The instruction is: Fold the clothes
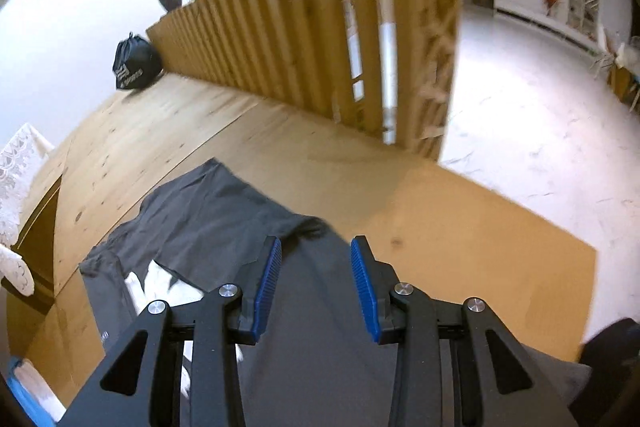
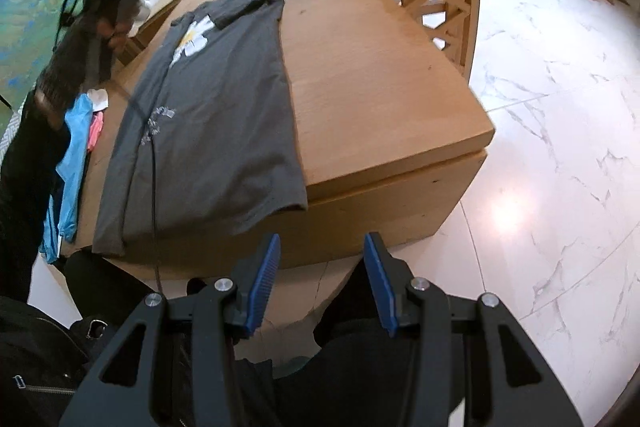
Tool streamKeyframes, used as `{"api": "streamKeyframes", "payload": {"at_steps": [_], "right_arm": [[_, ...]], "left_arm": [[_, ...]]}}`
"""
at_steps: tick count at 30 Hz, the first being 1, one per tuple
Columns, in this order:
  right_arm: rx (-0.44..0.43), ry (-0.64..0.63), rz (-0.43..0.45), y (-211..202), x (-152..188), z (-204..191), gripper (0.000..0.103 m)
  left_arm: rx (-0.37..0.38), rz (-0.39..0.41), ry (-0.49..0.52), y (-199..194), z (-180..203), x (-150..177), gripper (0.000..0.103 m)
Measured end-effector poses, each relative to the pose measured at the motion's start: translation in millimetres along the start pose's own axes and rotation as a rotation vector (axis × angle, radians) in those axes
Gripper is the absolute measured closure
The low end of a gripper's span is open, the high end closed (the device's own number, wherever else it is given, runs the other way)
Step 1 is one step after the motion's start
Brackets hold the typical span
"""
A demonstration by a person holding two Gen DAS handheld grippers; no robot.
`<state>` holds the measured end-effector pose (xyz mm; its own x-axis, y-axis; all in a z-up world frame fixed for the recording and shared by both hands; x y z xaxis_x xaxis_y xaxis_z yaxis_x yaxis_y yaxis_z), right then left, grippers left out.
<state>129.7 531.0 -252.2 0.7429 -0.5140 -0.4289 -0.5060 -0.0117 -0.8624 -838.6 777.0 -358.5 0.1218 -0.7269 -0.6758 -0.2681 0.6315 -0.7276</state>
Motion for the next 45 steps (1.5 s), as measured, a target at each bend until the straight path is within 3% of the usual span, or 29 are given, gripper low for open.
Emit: {"api": "streamKeyframes", "payload": {"at_steps": [2,5,7,16,22,32,38,45], "right_arm": [[0.007,-0.003,0.014,-6,-4,1,0.060],[0.023,-0.010,0.041,-14,-5,-1,0.059],[0.018,-0.010,0.052,-16,0,-5,0.059],[0.028,0.010,0.067,-19,27,-5,0.058],[0.054,-0.009,0.087,-26,25,-8,0.058],[0.085,-0.042,0.070,-15,12,-17,0.058],[0.127,-0.075,0.050,-4,-4,-26,0.058],[0.117,-0.117,0.044,6,-17,-37,0.058]], "left_arm": [[0.009,0.012,0.031,-7,25,14,0.065],[-0.002,0.008,0.082,-93,68,51,0.064],[-0.025,0.015,0.110,-85,48,55,0.063],[-0.013,0.008,0.105,-17,5,17,0.063],[-0.007,0.001,0.122,39,-29,-30,0.063],[-0.004,-0.052,0.144,49,-18,-13,0.063],[0.045,-0.211,0.168,71,-24,-1,0.059],[-0.015,-0.348,0.258,97,-31,-6,0.059]]}}
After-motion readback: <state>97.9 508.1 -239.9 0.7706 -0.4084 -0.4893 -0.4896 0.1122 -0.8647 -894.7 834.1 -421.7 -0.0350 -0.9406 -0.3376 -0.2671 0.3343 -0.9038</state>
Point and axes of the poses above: each gripper's, at about its wrist camera, not at the fingertips, and y roughly the way its jaws point, z to its right, x to its underside, the point moved 8 cm from there along y, roughly the way its jaws point, and after that the axes turned 3 degrees about -y, right-handed, at the moved point
